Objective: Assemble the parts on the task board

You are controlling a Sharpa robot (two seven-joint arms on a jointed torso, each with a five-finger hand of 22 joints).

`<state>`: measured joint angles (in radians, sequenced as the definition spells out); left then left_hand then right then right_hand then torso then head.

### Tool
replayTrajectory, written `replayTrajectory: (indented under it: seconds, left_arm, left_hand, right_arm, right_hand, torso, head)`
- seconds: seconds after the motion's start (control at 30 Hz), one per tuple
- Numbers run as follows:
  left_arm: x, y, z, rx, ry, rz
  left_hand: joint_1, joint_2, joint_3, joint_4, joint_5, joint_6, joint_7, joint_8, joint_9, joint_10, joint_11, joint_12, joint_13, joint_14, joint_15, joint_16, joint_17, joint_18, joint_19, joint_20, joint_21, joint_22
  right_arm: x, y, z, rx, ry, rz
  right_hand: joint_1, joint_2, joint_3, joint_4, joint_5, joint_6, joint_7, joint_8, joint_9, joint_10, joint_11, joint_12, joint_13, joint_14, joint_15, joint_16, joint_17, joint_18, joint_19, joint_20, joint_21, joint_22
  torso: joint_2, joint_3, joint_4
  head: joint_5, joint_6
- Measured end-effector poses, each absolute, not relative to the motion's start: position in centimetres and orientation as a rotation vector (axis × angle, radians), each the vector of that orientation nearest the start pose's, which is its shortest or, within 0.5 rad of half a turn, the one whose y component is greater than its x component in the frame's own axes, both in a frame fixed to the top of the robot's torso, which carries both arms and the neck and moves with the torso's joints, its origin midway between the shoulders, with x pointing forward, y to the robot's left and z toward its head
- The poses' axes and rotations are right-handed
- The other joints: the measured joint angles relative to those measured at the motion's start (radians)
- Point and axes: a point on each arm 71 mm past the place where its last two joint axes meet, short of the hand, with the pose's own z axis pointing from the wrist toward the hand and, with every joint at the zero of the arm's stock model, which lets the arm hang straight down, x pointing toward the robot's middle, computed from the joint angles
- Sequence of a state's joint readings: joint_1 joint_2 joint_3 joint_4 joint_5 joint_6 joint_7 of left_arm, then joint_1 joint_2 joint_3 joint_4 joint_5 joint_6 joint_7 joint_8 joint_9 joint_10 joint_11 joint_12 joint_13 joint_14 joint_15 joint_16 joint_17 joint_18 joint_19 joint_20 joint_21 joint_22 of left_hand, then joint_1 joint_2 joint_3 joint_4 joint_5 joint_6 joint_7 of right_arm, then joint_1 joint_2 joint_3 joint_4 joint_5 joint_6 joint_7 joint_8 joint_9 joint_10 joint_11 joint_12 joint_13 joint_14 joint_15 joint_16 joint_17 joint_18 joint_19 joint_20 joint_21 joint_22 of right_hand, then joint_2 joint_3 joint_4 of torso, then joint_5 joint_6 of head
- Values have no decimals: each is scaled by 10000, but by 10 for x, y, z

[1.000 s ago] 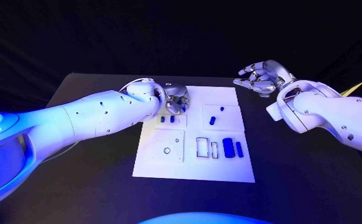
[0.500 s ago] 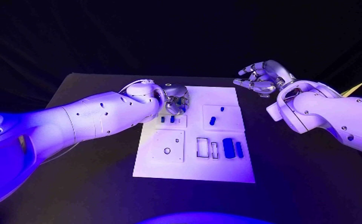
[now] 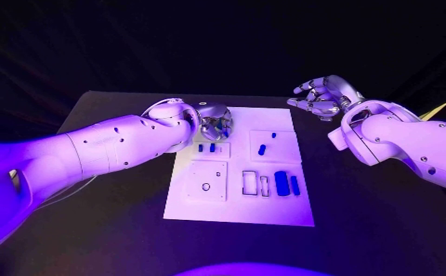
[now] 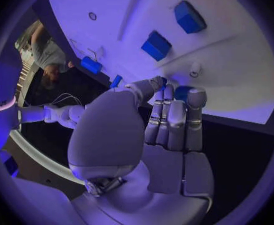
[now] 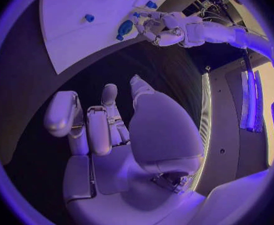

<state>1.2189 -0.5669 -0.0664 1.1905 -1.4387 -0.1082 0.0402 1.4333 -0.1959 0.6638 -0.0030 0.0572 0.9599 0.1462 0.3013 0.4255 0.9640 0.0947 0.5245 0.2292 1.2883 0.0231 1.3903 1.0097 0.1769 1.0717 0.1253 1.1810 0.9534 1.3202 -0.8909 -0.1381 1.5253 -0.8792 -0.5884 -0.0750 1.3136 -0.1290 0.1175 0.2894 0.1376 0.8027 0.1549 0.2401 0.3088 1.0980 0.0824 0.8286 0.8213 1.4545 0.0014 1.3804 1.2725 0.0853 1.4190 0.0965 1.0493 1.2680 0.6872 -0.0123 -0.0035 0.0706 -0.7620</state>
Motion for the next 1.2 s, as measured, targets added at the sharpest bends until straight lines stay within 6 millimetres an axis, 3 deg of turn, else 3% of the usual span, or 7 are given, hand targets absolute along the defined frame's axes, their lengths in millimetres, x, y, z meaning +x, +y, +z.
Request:
replayTrajectory:
  seconds: [0.43, 1.2]
  left_arm:
    - [529, 172, -197, 1983, 18376, -7309]
    - [535, 195, -202, 1758, 18975, -6601]
  left_hand:
    - [-1, 0, 0, 0, 0, 39, 37, -152, -13, 70, 0, -145, -24, 2, 0, 0, -2, -2, 1, 0, 1, 73]
    - [-6, -5, 0, 0, 0, 53, 22, -152, -14, 158, 15, -227, -65, 2, 1, 0, -2, -3, 1, 0, 115, 118]
  right_arm:
    - [499, -247, -156, 4742, 15285, 7622]
    - [499, -248, -156, 4770, 15290, 7597]
  right_hand:
    - [0, 0, 0, 0, 0, 0, 0, 0, 0, 0, 0, 0, -8, 0, 0, -114, -6, 0, 0, 0, 0, -6]
    - [0, 0, 0, 0, 0, 1, 0, 0, 0, -1, -1, 0, -20, 0, 0, -114, -17, 0, 0, 0, 0, -10]
  torso:
    - [-13, -2, 22]
    - [4, -3, 8]
  head:
    - [21, 19]
    - [97, -18]
